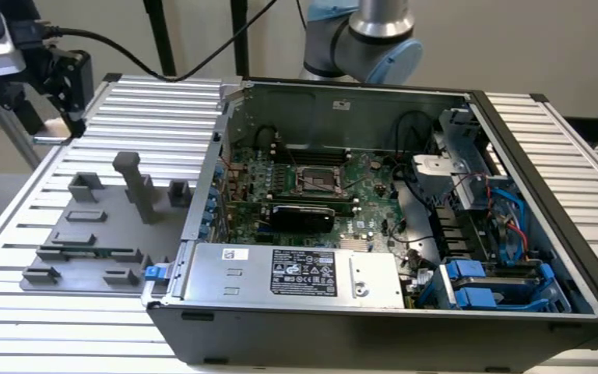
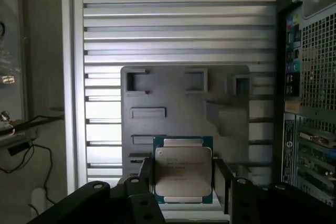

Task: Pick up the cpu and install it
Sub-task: 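Pick up the cpu and move it towards the insertion slot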

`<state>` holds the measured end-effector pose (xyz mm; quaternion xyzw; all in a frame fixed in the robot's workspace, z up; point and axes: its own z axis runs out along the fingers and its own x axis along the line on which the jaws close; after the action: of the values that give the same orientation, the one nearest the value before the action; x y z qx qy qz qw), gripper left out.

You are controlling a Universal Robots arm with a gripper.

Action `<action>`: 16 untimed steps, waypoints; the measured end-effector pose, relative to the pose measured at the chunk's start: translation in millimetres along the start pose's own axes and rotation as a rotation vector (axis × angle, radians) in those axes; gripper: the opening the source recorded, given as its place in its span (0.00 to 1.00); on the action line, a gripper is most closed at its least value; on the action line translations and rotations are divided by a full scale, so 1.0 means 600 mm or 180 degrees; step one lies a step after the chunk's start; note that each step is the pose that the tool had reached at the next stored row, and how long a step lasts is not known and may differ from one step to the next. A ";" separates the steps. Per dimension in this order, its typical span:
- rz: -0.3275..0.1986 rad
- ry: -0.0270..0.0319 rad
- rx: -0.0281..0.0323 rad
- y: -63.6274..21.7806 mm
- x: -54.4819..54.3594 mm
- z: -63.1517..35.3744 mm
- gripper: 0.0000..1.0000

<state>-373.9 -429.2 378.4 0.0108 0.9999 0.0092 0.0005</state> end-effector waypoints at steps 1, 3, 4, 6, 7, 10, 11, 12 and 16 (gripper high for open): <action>0.0000 0.0000 0.0000 0.001 -0.007 -0.008 0.55; 0.0000 -0.0001 0.0000 0.003 -0.022 -0.023 0.55; 0.0000 -0.0001 -0.0001 0.004 -0.028 -0.030 0.55; 0.0000 -0.0001 -0.0001 0.008 -0.040 -0.041 0.55; 0.0000 -0.0001 0.0000 0.010 -0.045 -0.046 0.55; 0.0000 0.0000 0.0000 0.018 -0.058 -0.052 0.55; 0.0000 0.0000 0.0000 0.021 -0.063 -0.053 0.55; 0.0000 -0.0001 0.0000 0.024 -0.067 -0.054 0.55; 0.0000 0.0000 0.0000 0.037 -0.082 -0.054 0.55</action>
<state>-324.3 -408.5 411.4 0.0107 0.9999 0.0092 0.0005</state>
